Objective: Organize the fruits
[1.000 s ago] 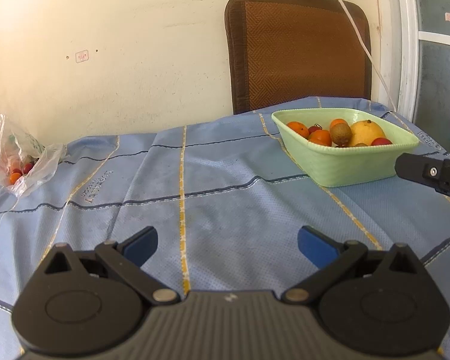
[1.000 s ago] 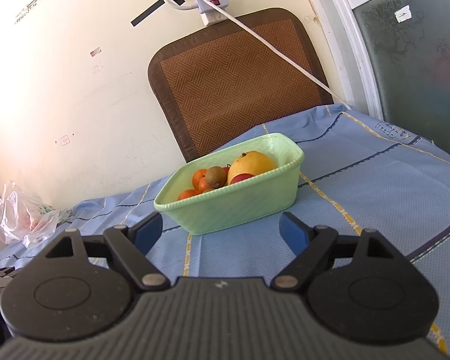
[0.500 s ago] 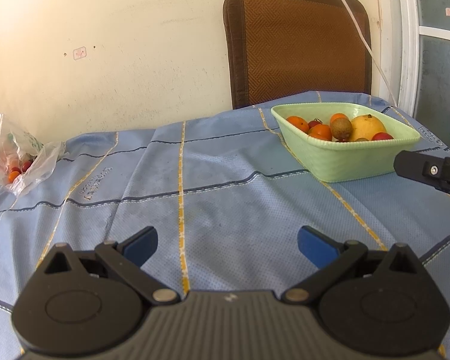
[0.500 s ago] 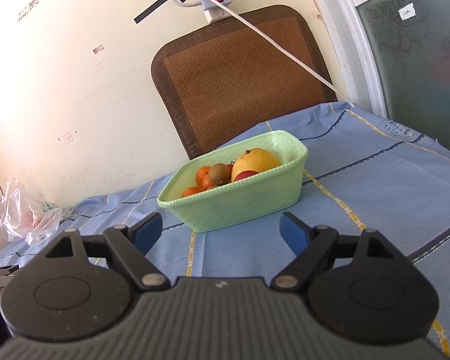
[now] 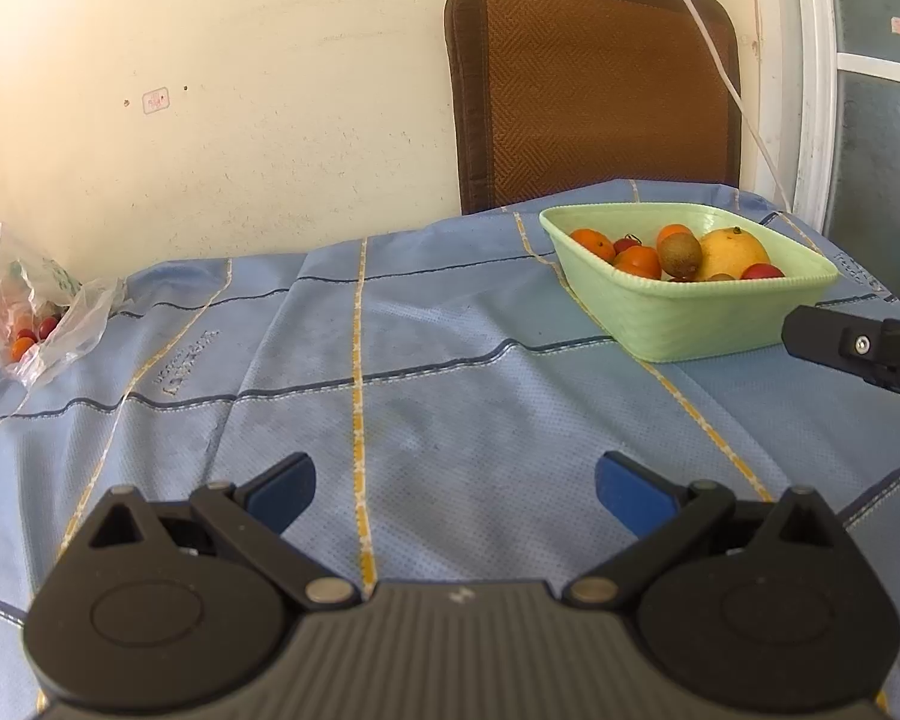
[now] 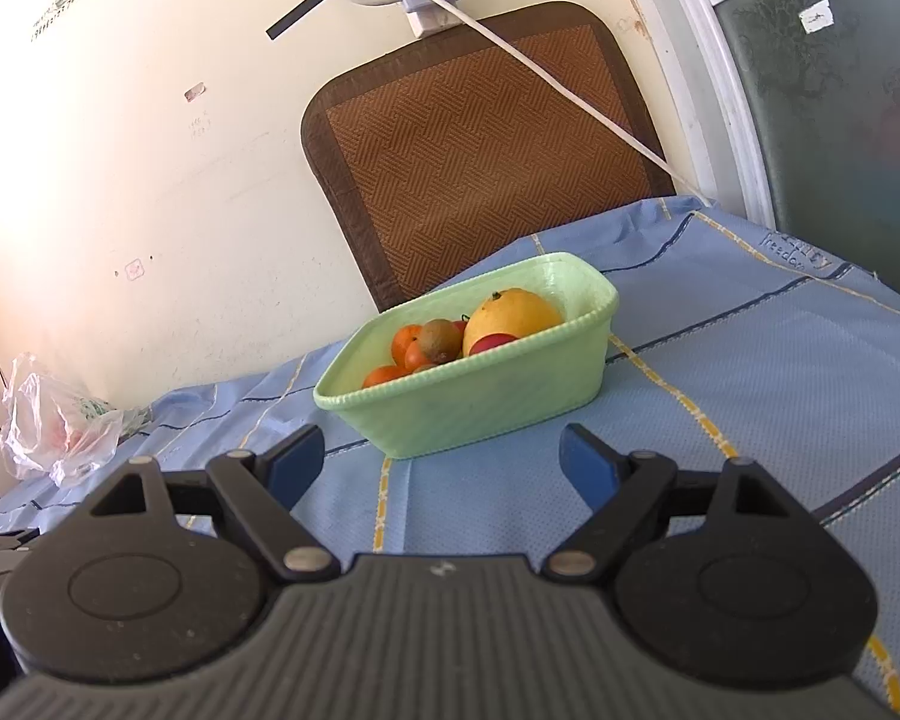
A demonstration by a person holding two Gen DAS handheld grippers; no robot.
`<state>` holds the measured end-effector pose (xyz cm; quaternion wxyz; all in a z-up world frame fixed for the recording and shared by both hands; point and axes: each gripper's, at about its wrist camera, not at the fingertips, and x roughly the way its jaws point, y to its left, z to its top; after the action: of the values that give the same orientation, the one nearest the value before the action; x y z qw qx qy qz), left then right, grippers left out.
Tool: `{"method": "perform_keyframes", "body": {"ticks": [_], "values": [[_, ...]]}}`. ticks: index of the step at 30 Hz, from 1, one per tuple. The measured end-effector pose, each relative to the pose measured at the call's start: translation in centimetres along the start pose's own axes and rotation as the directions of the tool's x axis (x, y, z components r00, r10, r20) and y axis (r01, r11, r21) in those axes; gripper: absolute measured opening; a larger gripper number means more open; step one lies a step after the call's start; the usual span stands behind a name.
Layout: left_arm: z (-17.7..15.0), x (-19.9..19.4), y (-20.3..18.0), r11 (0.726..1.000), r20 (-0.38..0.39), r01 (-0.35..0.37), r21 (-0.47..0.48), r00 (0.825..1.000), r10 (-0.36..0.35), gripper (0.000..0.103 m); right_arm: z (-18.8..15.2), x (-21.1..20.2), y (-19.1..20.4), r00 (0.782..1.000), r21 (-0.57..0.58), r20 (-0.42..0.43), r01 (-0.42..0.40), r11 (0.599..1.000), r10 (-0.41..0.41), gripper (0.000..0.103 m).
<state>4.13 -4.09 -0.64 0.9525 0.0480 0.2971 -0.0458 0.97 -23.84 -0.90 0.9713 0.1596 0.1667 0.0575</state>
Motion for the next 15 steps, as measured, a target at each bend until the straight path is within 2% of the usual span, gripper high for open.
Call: {"method": "perform_keyframes", "body": {"ticks": [15], "values": [[-0.06, 0.10, 0.06, 1.000, -0.005, -0.001, -0.001, 1.000, 0.001, 0.103, -0.01, 0.13, 0.13, 1.000, -0.023, -0.013, -0.009, 1.000, 0.008, 0.087]]}}
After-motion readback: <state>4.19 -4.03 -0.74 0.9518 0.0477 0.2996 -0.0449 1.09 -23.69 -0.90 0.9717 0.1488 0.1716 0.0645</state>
